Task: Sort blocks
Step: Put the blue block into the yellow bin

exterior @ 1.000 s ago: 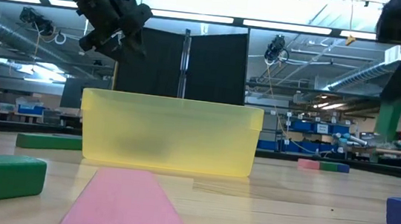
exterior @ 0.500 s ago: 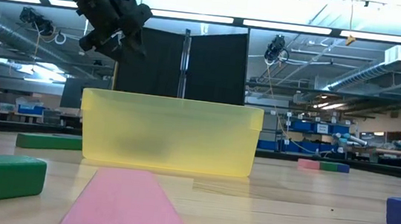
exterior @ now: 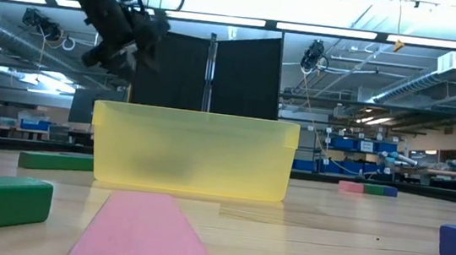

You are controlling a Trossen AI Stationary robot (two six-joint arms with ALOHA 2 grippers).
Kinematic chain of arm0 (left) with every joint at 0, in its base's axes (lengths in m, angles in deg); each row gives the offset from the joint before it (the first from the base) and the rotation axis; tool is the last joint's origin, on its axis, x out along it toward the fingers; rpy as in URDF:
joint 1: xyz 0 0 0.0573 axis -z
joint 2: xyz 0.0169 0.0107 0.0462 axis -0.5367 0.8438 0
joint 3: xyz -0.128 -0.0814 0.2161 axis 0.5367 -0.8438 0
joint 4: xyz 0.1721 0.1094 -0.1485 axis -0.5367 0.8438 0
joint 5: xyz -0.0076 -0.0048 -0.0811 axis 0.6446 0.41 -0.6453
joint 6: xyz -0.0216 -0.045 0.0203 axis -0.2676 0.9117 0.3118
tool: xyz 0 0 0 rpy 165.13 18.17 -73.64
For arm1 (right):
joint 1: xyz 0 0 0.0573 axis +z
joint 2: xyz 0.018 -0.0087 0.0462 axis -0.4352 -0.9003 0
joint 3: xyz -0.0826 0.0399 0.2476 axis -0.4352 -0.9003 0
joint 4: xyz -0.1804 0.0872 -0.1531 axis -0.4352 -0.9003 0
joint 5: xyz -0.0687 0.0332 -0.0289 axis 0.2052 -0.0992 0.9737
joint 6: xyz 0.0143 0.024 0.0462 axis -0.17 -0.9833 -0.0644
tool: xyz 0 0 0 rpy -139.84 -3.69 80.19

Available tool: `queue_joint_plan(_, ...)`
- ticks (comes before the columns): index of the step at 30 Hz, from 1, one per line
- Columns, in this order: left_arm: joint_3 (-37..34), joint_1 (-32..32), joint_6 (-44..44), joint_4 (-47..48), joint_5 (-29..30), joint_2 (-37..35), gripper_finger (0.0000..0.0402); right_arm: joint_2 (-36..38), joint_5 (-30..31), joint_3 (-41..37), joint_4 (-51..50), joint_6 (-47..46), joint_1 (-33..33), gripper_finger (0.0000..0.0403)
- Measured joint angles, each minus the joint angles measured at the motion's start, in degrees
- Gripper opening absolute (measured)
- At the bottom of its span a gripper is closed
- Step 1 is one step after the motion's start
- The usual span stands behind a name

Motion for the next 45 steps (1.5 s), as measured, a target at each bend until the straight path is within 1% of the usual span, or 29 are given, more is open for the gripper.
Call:
queue_joint_plan(3, -0.02, -3.77, 0.15, 2.24, -3.58, 1.82, 0.0269, 0.91, 8.75, 0.0, 2.29, 4.77, -1.78, 0.0349)
queue_joint_plan(5, 0.02, -6.11, 0.14, 2.63, -5.54, 3.97, 0.0268, 1.02, 12.94, 0.0, 3.67, 8.05, -3.61, 0.0343)
queue_joint_plan(8, 0.18, -9.21, 0.25, 2.98, -7.1, 7.72, 0.0268, 0.84, 17.24, 0.0, 5.67, 12.78, -7.12, 0.0332)
queue_joint_plan(10, 0.7, -11.08, 0.61, 4.74, -7.14, 10.87, 0.0268, 0.45, 18.47, 0.0, 8.53, 16.46, -9.49, 0.0325)
queue_joint_plan(12, 1.19, -12.8, 1.5, 5.9, -6.88, 14.19, 0.0269, -0.21, 18.53, 0.0, 12.48, 21.11, -11.56, 0.0318)
queue_joint_plan(16, 1.29, -15.89, 1.8, 5.19, -5.22, 19.12, 0.0274, -2.48, 18.53, 0.0, 22.36, 30.65, -14.53, 0.0306)
queue_joint_plan(21, 1.35, -19.1, 1.7, 0.7, -4.84, 22.09, 0.0292, -6.84, 18.29, 0.0, 33.73, 40.76, -16.76, 0.0291)
queue_joint_plan(23, 1.4, -20.31, 1.65, -1.59, -6.11, 23.05, 0.0301, -8.76, 18.18, 0.0, 36.89, 43.48, -17.63, 0.0286)
queue_joint_plan(28, 1.4, -23.0, 0.3, -3.99, -9.21, 26.67, 0.0318, -13.38, 17.13, 0.0, 42.72, 47.38, -19.86, 0.0275)
queue_joint_plan(31, 1.47, -24.32, 0.24, -4.46, -9.58, 29.31, 0.0321, -15.7, 15.21, 0.0, 44.98, 48.47, -21.23, 0.027)
queue_joint_plan(36, 1.66, -25.76, -1.14, -6.46, -9.26, 32.37, 0.032, -18.97, 14.49, 0.0, 49.16, 49.62, -23.32, 0.0263)
queue_joint_plan(39, 2.27, -25.78, -1.76, -6.41, -8.57, 33.24, 0.031, -20.34, 12.9, 0.0, 51.23, 50.56, -24.35, 0.0259)
queue_joint_plan(41, 2.87, -25.78, -3.14, -6.38, -8.57, 33.43, 0.0294, -20.86, 12.03, 0.0, 52.61, 51.23, -24.96, 0.0255)
queue_joint_plan(43, 3.15, -25.81, -4.27, -6.69, -8.82, 33.54, 0.0272, -20.82, 11.97, 0.0, 53.07, 51.79, -25.45, 0.0252)
queue_joint_plan(45, 3.2, -25.81, -4.67, -7.04, -9.12, 33.6, 0.0239, -20.61, 11.97, 0.0, 53.29, 52.37, -25.88, 0.0249)
